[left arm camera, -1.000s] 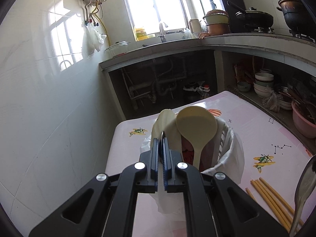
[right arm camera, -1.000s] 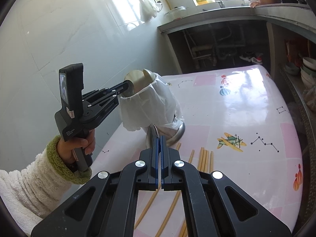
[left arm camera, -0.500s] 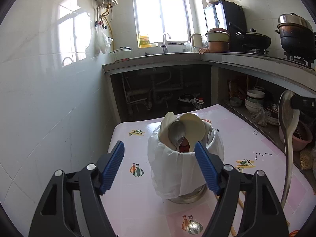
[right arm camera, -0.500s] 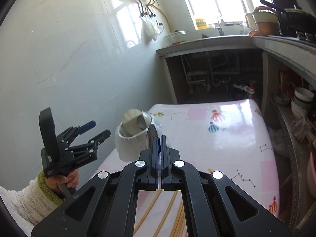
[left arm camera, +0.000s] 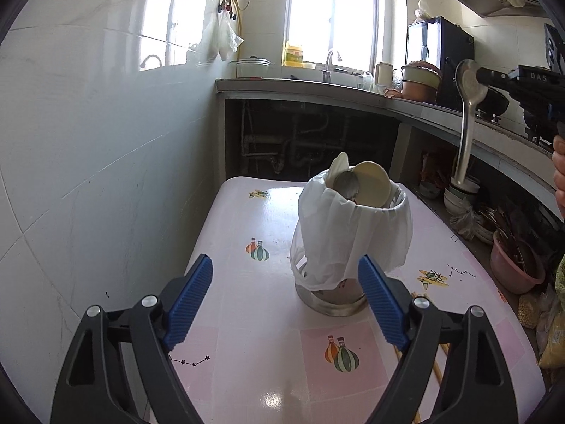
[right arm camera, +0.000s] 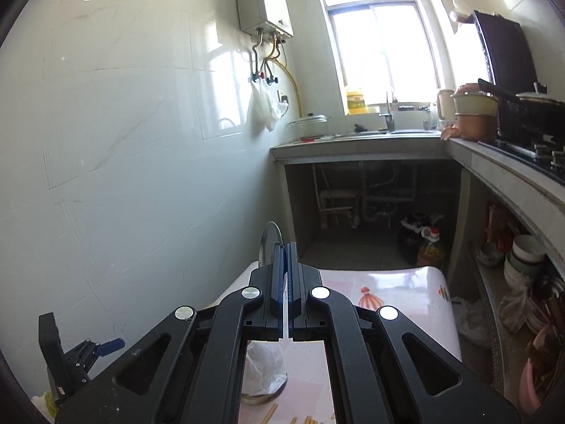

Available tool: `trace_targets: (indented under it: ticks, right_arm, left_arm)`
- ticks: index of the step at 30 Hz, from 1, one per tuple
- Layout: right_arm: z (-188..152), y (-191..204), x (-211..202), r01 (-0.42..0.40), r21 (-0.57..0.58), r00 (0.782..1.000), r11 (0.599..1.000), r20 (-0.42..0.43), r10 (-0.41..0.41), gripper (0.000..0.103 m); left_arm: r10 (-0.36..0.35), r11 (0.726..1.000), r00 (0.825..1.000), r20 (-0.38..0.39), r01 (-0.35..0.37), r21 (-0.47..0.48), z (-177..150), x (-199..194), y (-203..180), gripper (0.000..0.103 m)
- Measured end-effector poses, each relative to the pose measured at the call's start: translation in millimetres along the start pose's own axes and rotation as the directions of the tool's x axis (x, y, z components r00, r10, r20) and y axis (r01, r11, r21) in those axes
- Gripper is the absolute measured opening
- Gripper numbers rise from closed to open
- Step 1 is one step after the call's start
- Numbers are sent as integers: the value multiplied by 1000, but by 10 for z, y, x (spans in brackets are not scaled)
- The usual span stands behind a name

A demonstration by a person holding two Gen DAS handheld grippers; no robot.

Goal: Organize utensils
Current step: 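Lower the metal spoon into the holder with the right gripper and open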

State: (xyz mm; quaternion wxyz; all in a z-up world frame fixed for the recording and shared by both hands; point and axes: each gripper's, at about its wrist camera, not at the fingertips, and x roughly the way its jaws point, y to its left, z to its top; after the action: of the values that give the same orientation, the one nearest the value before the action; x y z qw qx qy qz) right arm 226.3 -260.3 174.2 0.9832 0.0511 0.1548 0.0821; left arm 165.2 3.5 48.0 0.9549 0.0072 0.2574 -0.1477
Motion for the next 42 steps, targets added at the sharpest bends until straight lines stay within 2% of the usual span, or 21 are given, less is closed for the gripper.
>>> trace_targets:
  ticks: [4, 7, 10, 15, 19, 25, 28, 31, 34, 38, 41, 42]
  right_arm:
    - [34, 153, 290, 16, -77, 1000, 997, 7, -15, 0]
    - [-22, 344, 484, 32, -184, 999, 982, 3, -32, 0]
    - [-162, 553, 625, 55, -316, 998, 947, -5, -60, 0]
    - [-484, 792, 809, 36, -485, 996, 874, -52, -70, 0]
    - [-741, 896, 876, -6, -562, 992, 827, -106, -65, 0]
    - [-1032, 943, 990, -61, -605, 978, 794, -195, -73, 0]
    - [-1099, 917, 1008, -71, -602, 975, 795, -212, -73, 0]
    - [-1046, 895, 1011, -98, -569, 969, 816, -240, -51, 0]
    - [-1043, 892, 999, -100, -569, 966, 816, -251, -56, 0]
    - [-1047, 874, 937, -117, -535, 960, 837, -277, -43, 0]
    - [-1023, 850, 823, -125, -502, 961, 856, -275, -21, 8]
    - [-1003, 841, 769, -126, -491, 963, 862, -269, -13, 14]
  left_arm:
    - [13, 1000, 1000, -10, -14, -22, -52, -13, 96, 83]
    - [22, 999, 1000, -9, -22, -38, -76, -29, 154, 83]
    - [26, 998, 1000, -8, -26, -49, -58, -16, 198, 83]
    - [25, 998, 1000, -10, -26, -55, -79, 1, 236, 83]
    - [19, 998, 1000, -15, -20, -59, -94, 24, 230, 83]
    - [15, 998, 1000, -19, -16, -60, -102, 53, 233, 83]
    - [16, 998, 1000, -17, -17, -57, -106, 56, 233, 83]
    - [14, 998, 1000, -21, -15, -59, -110, 69, 240, 83]
    - [12, 998, 1000, -25, -14, -63, -111, 71, 242, 83]
    - [11, 999, 1000, -24, -12, -53, -117, 44, 223, 83]
    - [11, 999, 1000, -23, -12, -51, -117, 31, 212, 84]
    - [9, 999, 1000, -22, -10, -51, -118, 26, 208, 84]
